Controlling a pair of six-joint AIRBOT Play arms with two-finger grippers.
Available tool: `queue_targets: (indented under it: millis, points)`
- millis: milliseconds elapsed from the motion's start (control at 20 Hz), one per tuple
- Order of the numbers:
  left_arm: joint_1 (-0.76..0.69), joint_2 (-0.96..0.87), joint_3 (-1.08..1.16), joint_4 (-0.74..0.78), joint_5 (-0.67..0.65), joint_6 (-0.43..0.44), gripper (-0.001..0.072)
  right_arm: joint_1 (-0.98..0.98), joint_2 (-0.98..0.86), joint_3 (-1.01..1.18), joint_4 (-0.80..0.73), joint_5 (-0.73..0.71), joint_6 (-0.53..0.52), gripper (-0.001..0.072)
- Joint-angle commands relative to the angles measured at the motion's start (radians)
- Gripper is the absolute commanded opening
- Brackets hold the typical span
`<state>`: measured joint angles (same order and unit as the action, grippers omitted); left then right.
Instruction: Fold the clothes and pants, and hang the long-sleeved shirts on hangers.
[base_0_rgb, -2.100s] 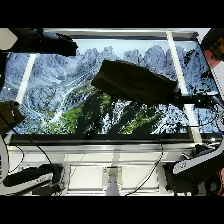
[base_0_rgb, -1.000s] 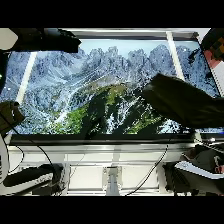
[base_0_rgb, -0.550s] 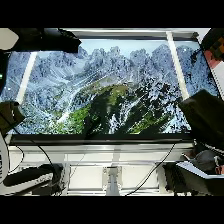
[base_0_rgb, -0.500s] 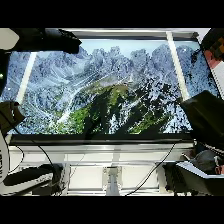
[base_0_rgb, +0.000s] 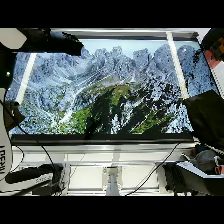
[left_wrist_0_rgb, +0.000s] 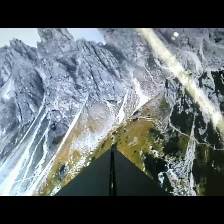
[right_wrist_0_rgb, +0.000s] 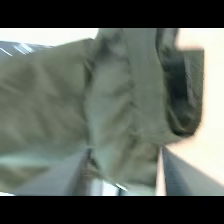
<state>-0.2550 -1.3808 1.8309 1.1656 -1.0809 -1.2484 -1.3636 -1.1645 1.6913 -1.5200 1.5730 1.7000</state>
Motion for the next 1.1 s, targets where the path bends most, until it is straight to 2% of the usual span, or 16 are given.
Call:
queue_targets:
  millis: [0,50,100,200,400,600,850,1050]
  points:
    - [0.008,0.001,0.000,0.002,0.000,0.012,0.0005,0.010,-0.001,0.106,0.320,-0.051,0.024,0.0169]
    - [0.017,0.005,0.000,0.007,0.000,0.016,0.0005,0.033,-0.001,0.110,0.465,-0.072,-0.005,0.0026]
    - [0.029,0.014,0.000,0.017,0.000,0.023,0.0005,0.080,-0.003,0.110,0.594,-0.083,-0.029,0.0021]
    - [0.076,0.040,0.000,0.029,-0.002,0.023,0.0004,0.216,-0.011,0.110,0.706,-0.082,-0.039,0.0020]
    - [0.212,0.124,0.000,0.030,-0.055,0.023,0.0005,0.577,-0.044,0.110,0.711,-0.085,-0.051,0.0019]
    - [0.344,0.223,0.000,0.031,-0.141,0.023,0.0005,0.845,-0.097,0.110,0.710,-0.106,-0.064,0.0019]
    - [0.449,0.307,0.000,0.031,-0.148,0.023,0.0007,1.009,-0.157,0.110,0.693,-0.182,-0.064,0.0021]
    - [0.455,0.322,0.000,0.030,-0.164,0.023,0.0007,1.059,-0.162,0.110,0.671,-0.185,-0.064,0.0022]
